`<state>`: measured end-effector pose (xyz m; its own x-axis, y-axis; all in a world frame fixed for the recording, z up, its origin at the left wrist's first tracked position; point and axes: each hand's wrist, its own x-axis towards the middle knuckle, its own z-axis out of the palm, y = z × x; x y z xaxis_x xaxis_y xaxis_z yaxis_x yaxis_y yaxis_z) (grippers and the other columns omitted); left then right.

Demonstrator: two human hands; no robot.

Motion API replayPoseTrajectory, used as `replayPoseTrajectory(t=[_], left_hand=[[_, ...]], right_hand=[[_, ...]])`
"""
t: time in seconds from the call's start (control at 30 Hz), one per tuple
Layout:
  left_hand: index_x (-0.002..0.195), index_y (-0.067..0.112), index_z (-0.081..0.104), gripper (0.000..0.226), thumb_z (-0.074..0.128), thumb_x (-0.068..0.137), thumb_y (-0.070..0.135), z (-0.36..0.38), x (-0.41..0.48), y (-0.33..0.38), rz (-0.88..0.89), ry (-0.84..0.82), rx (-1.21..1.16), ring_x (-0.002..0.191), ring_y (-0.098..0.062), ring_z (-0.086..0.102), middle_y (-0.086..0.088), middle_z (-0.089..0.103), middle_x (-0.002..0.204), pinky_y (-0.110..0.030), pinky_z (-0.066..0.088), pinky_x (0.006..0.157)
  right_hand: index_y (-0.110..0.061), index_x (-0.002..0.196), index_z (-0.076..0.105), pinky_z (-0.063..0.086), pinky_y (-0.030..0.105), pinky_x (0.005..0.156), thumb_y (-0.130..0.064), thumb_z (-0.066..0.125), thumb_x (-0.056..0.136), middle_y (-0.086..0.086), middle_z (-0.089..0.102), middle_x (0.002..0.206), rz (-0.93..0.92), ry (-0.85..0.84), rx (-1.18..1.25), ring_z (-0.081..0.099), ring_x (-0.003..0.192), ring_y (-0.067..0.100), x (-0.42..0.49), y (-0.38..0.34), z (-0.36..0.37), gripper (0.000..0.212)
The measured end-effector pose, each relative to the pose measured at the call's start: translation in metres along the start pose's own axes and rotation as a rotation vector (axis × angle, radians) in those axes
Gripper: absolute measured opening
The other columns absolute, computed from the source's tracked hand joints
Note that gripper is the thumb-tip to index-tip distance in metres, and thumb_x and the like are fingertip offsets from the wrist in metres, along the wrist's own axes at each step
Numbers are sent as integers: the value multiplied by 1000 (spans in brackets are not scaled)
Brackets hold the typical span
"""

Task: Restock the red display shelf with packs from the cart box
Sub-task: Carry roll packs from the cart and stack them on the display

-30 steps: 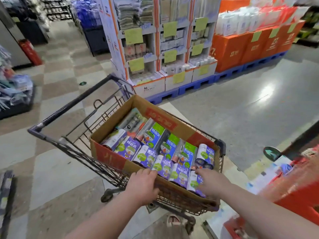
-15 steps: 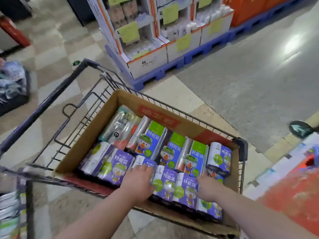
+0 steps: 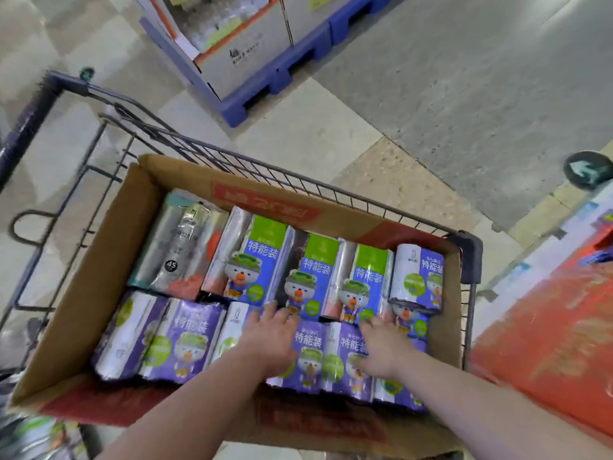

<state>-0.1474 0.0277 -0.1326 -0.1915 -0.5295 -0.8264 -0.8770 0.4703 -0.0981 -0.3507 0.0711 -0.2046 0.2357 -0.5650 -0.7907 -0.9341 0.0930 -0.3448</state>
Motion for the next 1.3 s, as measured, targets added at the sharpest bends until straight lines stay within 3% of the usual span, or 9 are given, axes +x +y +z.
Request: replayPoseTrajectory(t=[0.17, 0.4, 0.57, 0.67, 0.77, 0.83, 0.97, 1.1, 1.3], left_hand=[[151, 15, 18, 76, 48, 91, 50, -5, 16, 9, -41, -2, 54, 143, -32, 16, -6, 24, 154, -50, 14, 117], [147, 19, 26, 73, 52, 87, 52, 1, 15, 6, -54, -7, 58, 141, -27, 19, -6, 24, 151, -52, 11, 117], [136, 16, 37, 66, 58, 82, 48, -3, 11, 7, -15, 22, 32, 133, -29, 33, -7, 41, 141, -49, 16, 117], [132, 14, 37, 65, 61, 82, 47, -3, 3, 8, 24, 31, 47, 128, -28, 40, -7, 51, 132, -49, 10, 119], [139, 14, 32, 71, 61, 83, 48, -3, -5, 9, 72, 76, 110, 132, -26, 38, -7, 46, 136, -51, 2, 119], [141, 15, 31, 74, 61, 83, 48, 2, -10, 9, 111, 73, 95, 133, -28, 36, -8, 39, 141, -49, 13, 119], [141, 18, 37, 70, 69, 80, 32, 11, -20, 6, 165, 61, -256, 125, -28, 47, -9, 33, 140, -32, 40, 102], [140, 26, 42, 70, 75, 77, 23, 17, -34, -1, 139, 121, -553, 112, -20, 59, -4, 55, 131, -22, 43, 88], [135, 17, 40, 75, 80, 72, 20, 27, -61, -4, 98, 340, -916, 82, -18, 61, -4, 64, 106, -25, 43, 75]], right_hand=[[-13, 139, 38, 36, 35, 105, -47, 59, 85, 11, 34, 140, -23, 50, 110, 33, 133, 30, -7, 8, 6, 68], [-21, 112, 39, 37, 28, 75, -39, 71, 77, 2, 50, 113, -13, 38, 388, 46, 96, 18, -21, 12, 15, 51], [-18, 145, 26, 38, 30, 103, -40, 76, 74, 5, 37, 143, -10, -12, 463, 42, 129, 22, -27, 11, 19, 90], [-21, 147, 26, 39, 28, 103, -40, 77, 74, 5, 41, 144, 11, -30, 495, 45, 128, 22, -33, 12, 24, 91], [-24, 144, 30, 43, 29, 100, -36, 79, 71, 2, 47, 140, 53, 10, 548, 50, 123, 21, -41, 10, 28, 89], [-25, 141, 33, 43, 29, 99, -36, 81, 68, 0, 48, 139, 77, 61, 565, 51, 122, 20, -49, 8, 32, 88], [-21, 132, 42, 44, 25, 92, -33, 80, 65, 2, 52, 130, 151, 207, 593, 52, 115, 21, -73, -3, 44, 78], [-21, 136, 41, 44, 24, 94, -27, 80, 64, 1, 54, 129, 252, 359, 725, 56, 114, 19, -98, -18, 55, 82], [-27, 109, 45, 46, 25, 79, -18, 82, 61, -2, 65, 104, 348, 691, 901, 62, 90, 16, -145, -40, 60, 61]])
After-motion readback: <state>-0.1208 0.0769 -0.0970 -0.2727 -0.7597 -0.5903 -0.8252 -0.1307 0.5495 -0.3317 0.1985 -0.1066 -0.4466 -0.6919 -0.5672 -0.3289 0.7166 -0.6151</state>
